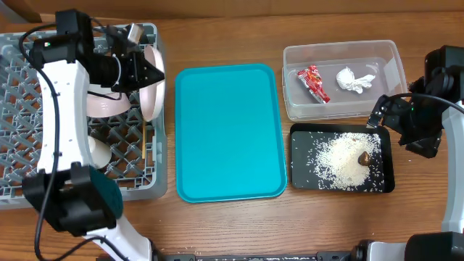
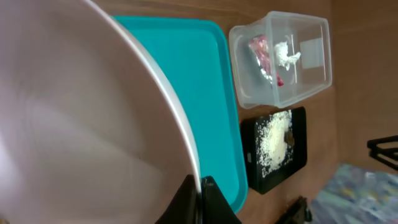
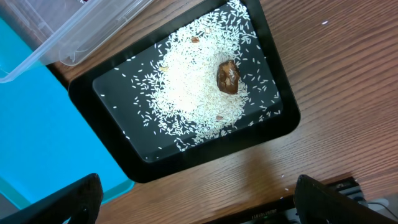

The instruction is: Sort waste into correct bins and load items into the dishwasher

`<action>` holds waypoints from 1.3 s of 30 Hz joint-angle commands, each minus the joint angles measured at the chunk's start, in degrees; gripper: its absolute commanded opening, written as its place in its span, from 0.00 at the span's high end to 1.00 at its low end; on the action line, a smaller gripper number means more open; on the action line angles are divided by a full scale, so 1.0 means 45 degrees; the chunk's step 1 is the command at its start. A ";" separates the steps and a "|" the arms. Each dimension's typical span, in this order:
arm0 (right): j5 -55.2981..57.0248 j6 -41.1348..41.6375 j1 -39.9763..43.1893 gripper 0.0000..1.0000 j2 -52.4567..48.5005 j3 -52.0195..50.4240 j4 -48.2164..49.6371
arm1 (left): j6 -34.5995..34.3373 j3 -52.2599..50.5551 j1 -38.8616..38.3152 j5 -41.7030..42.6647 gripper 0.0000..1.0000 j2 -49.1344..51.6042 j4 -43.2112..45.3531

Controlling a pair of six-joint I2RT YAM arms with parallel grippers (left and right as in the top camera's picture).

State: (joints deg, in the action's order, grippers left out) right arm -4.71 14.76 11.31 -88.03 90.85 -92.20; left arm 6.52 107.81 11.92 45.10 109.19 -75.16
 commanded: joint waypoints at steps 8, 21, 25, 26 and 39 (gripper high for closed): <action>-0.0117 0.0010 0.0039 0.00 0.0204 0.0316 0.0034 | 0.0597 0.0010 0.1171 0.1681 0.07 0.0651 -0.0806; -0.2137 -0.1399 -0.1812 0.00 0.0408 0.0321 0.2637 | -0.2846 0.0005 0.0729 -0.8607 0.00 -0.2390 -0.2739; -0.2123 -0.1695 -0.3201 0.00 0.0316 0.0316 0.4988 | -0.2875 0.0005 0.0403 -0.9068 0.00 -0.2550 -0.3657; -0.2035 -0.1826 -0.3502 0.00 0.0262 0.0316 0.5319 | -0.2880 0.0000 0.0345 -0.9126 0.00 -0.2565 -0.3886; -0.0767 -0.1180 -0.4070 0.00 0.1093 -0.0491 0.5119 | -0.2414 -0.3793 0.0340 -0.9122 0.00 -0.7111 -0.2953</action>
State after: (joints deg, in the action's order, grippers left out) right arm -10.11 8.64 -7.11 -87.53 90.45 -69.80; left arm -4.56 97.12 13.56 4.99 87.05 -91.53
